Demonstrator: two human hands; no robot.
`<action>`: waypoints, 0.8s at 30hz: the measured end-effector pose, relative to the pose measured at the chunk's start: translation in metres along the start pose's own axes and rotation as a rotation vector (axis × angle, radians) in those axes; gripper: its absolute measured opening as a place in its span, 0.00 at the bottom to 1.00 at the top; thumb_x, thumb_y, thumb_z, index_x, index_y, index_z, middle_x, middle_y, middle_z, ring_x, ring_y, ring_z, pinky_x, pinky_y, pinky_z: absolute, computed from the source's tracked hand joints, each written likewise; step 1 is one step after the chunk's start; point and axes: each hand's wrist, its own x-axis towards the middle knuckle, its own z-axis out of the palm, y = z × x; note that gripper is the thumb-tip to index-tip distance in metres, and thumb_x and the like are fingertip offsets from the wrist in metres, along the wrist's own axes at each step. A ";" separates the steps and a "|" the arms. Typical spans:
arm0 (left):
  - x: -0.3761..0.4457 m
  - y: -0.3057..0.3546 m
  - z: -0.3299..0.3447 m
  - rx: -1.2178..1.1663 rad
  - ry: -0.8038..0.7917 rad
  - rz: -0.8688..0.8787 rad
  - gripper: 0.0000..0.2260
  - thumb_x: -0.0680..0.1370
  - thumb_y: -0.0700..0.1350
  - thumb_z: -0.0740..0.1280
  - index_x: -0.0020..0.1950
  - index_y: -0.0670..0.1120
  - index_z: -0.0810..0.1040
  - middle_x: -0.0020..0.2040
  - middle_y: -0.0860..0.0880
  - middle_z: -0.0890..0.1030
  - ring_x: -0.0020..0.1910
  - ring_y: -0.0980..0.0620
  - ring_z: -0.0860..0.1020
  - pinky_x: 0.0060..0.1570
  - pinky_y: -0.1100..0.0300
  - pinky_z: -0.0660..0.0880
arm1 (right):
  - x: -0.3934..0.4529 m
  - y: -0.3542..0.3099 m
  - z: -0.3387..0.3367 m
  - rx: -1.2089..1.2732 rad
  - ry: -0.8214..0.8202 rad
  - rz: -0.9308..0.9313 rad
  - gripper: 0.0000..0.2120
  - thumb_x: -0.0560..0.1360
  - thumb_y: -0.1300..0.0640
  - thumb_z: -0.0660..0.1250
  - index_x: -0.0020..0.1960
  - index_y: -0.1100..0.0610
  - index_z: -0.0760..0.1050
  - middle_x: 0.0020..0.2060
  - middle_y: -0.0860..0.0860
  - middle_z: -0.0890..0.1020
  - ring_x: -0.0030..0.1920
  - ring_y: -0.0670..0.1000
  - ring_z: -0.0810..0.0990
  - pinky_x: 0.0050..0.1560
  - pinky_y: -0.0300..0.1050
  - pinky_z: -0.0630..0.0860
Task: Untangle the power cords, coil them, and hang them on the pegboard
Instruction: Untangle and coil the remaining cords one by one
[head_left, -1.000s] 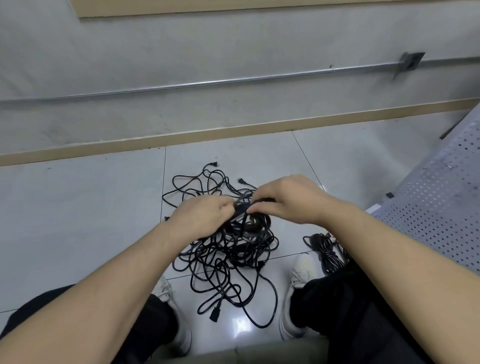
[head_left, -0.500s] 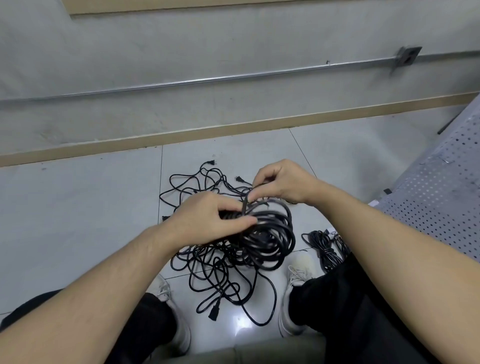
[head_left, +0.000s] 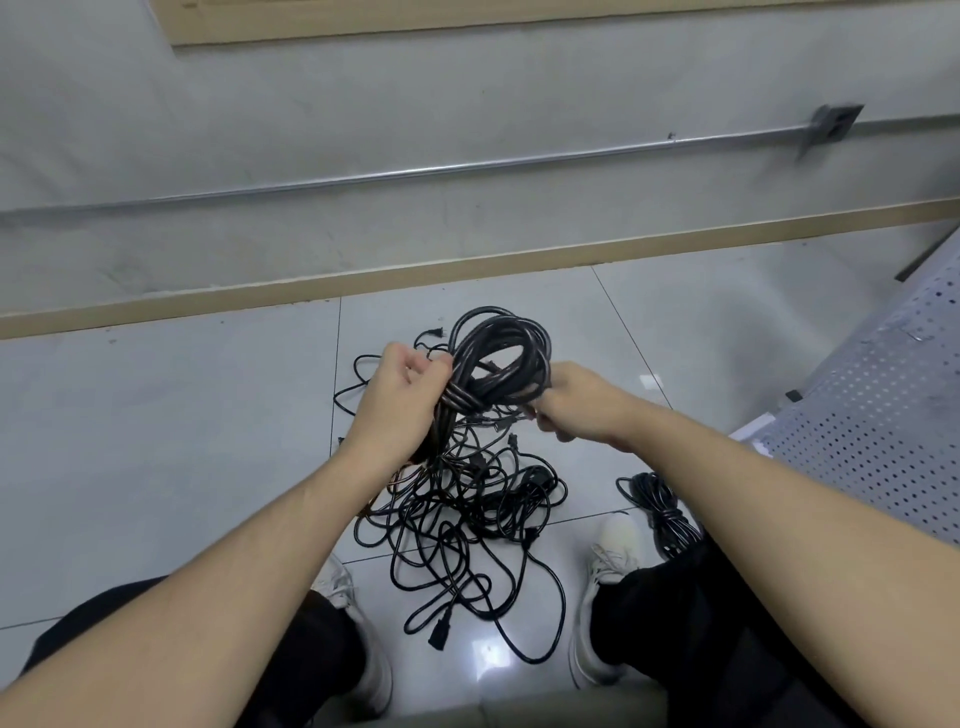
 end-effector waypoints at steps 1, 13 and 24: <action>0.002 -0.002 -0.001 0.002 0.008 -0.056 0.10 0.81 0.57 0.63 0.49 0.51 0.75 0.42 0.52 0.80 0.41 0.53 0.77 0.46 0.55 0.73 | -0.004 -0.002 0.002 -0.012 -0.006 -0.027 0.14 0.83 0.51 0.61 0.41 0.55 0.72 0.26 0.44 0.73 0.28 0.46 0.68 0.28 0.37 0.67; 0.003 0.004 0.000 -0.570 -0.217 -0.307 0.20 0.83 0.50 0.55 0.52 0.38 0.81 0.40 0.39 0.80 0.34 0.45 0.77 0.39 0.52 0.76 | 0.002 -0.014 0.001 0.683 0.333 -0.199 0.04 0.81 0.55 0.68 0.53 0.50 0.82 0.46 0.41 0.85 0.48 0.39 0.81 0.51 0.40 0.78; 0.013 0.002 -0.001 -0.780 -0.343 -0.305 0.24 0.81 0.63 0.60 0.47 0.43 0.82 0.38 0.44 0.77 0.32 0.47 0.74 0.34 0.55 0.74 | -0.005 -0.021 -0.003 0.256 0.212 -0.280 0.06 0.83 0.56 0.64 0.58 0.51 0.79 0.40 0.44 0.84 0.36 0.49 0.70 0.37 0.45 0.67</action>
